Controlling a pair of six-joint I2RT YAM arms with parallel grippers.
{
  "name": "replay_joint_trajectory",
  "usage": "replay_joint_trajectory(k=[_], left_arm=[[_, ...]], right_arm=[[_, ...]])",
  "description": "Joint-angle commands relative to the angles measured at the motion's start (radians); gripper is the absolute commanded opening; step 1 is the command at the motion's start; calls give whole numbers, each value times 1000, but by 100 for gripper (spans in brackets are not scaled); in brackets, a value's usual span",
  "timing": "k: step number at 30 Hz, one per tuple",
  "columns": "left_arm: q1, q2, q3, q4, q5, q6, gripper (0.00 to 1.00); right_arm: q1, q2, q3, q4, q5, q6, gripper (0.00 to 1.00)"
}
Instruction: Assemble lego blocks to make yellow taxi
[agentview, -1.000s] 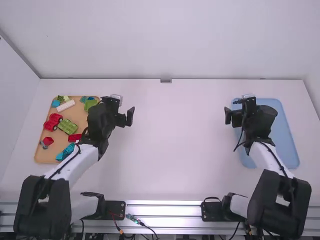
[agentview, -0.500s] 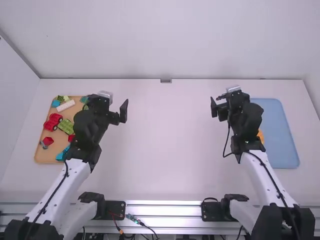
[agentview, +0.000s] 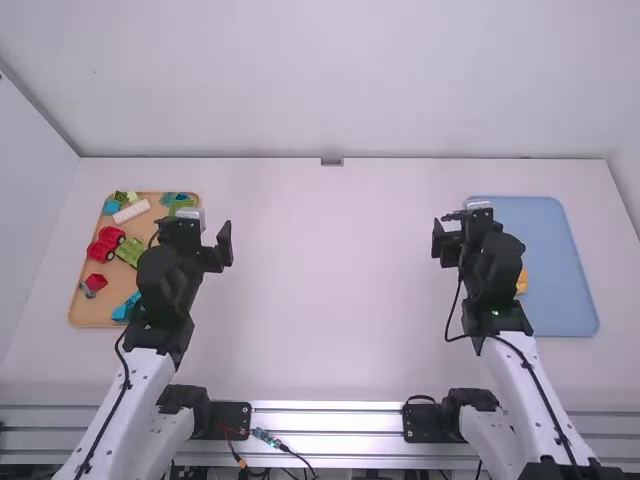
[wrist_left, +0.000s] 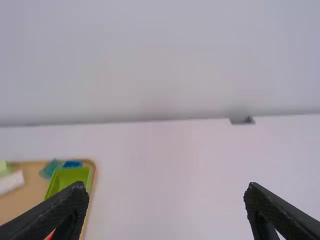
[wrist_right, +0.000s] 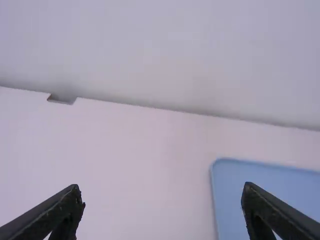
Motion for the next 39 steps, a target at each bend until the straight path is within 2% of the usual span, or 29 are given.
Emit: replay_joint_trajectory(k=[1, 10, 17, 21, 31, 39], left_arm=[[3, -60, -48, -28, -20, -7, 78], [3, -264, -253, -233, -20, -7, 57], [3, -434, -423, -247, -20, -7, 40], [3, -515, -428, -247, -20, -7, 32], [3, -694, -428, -247, -20, -7, 14], [3, -789, -428, -247, -20, -7, 5]], right_arm=[[1, -57, -50, -31, 35, 82, 78], [1, -257, -250, -231, 35, 141, 58], [1, -429, -422, -239, 35, 141, 41], [1, -514, -495, -239, 35, 141, 32], [1, -712, -495, -239, 35, 141, 13], [1, -824, -495, -239, 35, 141, 1]])
